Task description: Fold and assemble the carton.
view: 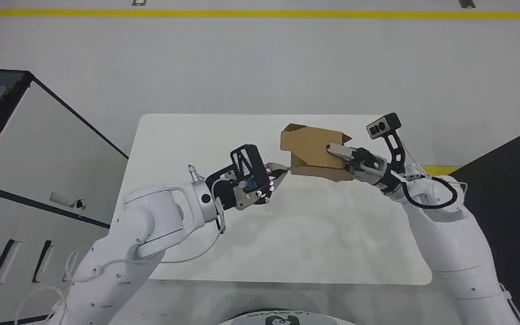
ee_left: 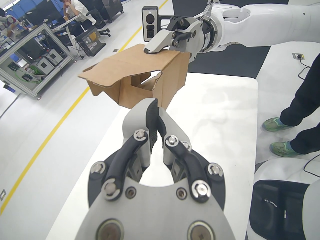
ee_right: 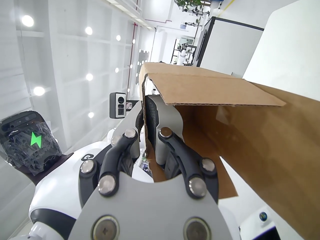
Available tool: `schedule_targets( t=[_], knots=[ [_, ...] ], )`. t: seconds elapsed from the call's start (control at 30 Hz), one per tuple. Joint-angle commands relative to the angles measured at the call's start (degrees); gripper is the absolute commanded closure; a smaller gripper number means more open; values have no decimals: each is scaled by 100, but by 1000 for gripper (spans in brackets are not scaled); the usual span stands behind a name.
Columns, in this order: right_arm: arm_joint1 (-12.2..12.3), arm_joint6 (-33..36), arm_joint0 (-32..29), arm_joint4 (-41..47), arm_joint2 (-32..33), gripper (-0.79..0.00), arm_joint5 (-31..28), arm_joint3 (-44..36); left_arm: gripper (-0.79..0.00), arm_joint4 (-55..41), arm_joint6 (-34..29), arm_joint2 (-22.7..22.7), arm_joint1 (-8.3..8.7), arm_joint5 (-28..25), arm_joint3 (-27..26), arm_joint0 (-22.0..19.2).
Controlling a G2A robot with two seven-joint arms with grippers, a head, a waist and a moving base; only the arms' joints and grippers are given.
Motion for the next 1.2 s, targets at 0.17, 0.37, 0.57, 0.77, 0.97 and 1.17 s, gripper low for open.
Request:
schedule_targets(
  t=[0.17,0.37,0.57,0.77,0.97,1.17],
  knots=[
    [-10,280,46,12,-89,0,-14,-45,0,25,-11,85,-13,-2,37,-57],
    [-20,433,108,-21,-175,0,-13,-42,0,13,-25,96,-17,-8,42,-68],
    [-26,534,155,-68,-242,0,25,-29,0,-1,-24,116,-18,-45,40,-60],
    [-30,460,148,-33,-204,0,14,21,0,-1,-14,98,-18,-44,52,-68],
    [-31,314,97,-30,-151,0,58,18,0,-17,-24,71,-16,-36,52,-57],
    [-39,332,113,-46,-207,0,133,-9,0,-8,-20,88,-16,-56,46,-50]
  ],
)
